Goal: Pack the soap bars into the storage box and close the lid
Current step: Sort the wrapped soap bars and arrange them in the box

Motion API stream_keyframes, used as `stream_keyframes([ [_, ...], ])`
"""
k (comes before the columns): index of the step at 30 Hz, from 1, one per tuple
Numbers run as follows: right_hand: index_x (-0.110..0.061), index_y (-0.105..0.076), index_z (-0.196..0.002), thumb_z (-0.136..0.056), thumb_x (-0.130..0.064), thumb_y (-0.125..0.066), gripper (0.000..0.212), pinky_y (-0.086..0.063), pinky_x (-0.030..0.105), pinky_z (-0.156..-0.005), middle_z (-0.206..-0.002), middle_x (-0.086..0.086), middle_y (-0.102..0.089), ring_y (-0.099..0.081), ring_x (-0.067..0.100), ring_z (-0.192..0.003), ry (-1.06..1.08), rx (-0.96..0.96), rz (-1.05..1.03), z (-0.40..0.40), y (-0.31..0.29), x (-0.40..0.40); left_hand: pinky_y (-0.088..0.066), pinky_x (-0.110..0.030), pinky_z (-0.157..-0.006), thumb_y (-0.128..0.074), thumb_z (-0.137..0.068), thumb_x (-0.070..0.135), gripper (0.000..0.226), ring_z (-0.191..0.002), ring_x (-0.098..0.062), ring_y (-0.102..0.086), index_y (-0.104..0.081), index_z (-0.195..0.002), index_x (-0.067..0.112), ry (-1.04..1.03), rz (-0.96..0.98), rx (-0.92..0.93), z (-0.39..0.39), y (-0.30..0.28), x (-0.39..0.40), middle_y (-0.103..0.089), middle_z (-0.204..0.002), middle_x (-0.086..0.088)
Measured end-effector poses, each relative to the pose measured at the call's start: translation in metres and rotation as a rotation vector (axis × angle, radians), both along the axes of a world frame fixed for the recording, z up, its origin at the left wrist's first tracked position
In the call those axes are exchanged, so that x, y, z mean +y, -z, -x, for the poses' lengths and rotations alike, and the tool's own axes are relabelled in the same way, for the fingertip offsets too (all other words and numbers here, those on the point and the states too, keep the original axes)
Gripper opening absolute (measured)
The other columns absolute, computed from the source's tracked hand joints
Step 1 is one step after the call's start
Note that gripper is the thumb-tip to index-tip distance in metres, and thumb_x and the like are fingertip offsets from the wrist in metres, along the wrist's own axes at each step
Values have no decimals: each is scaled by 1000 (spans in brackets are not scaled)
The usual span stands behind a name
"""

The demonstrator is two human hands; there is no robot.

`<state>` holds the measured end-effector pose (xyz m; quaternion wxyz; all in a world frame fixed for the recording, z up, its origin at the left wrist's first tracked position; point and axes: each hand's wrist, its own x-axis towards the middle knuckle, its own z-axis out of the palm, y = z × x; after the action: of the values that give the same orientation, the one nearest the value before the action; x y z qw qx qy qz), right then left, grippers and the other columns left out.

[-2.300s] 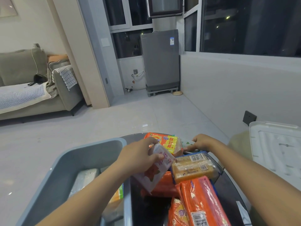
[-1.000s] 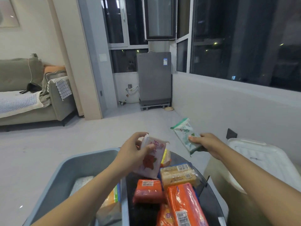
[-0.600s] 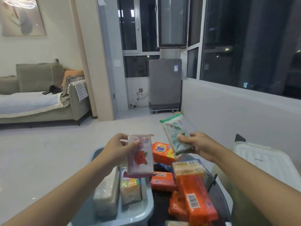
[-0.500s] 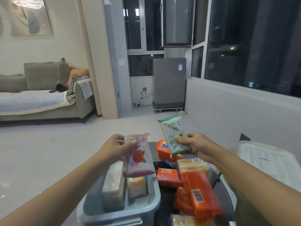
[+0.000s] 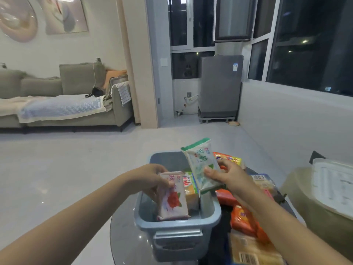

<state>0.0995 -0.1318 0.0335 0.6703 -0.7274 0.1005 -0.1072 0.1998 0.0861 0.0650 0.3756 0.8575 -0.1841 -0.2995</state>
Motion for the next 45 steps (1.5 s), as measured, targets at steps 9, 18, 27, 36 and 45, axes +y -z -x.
stream_keyframes([
  [9,-27,-53,-103,-76,-29,-73,34,-50,15,-49,-98,-4,-68,-70,2,-70,65,-91,8,3,10,17,-62,-35,-70,-66,-84,4,23,-93,-32,-69,-55,-103,10,131,-363,155,-13,12,-22,-67,-94,-10],
  [18,-32,-52,-104,-75,-34,-72,35,-57,23,-59,-102,-8,-67,-70,7,-80,57,-106,47,6,11,22,-58,-32,-75,-76,-78,22,26,-85,-23,-66,-62,-99,15,221,-704,-22,-17,28,-38,-72,-105,-9],
  [27,-33,-53,-102,-76,-33,-71,31,-55,20,-54,-100,-5,-68,-70,3,-75,41,-114,-3,6,13,25,-57,-29,-70,-73,-75,23,25,-69,-18,-58,-76,-97,12,225,-676,-318,-13,41,-31,-65,-78,-1],
  [36,-37,-52,-95,-77,-33,-69,24,-52,14,-50,-98,-9,-66,-68,-3,-74,56,-123,20,6,11,28,-59,-32,-76,-64,-86,24,25,-77,-27,-71,-74,-101,6,268,-739,-381,0,32,-24,-76,-95,-11],
  [45,-29,-53,-110,-81,-33,-66,32,-50,12,-49,-97,-12,-65,-66,-6,-73,98,-104,106,6,8,39,-61,-32,-66,-36,-99,13,32,-73,-22,-71,-66,-92,9,-116,302,1,-11,11,-21,-70,-90,-13],
])
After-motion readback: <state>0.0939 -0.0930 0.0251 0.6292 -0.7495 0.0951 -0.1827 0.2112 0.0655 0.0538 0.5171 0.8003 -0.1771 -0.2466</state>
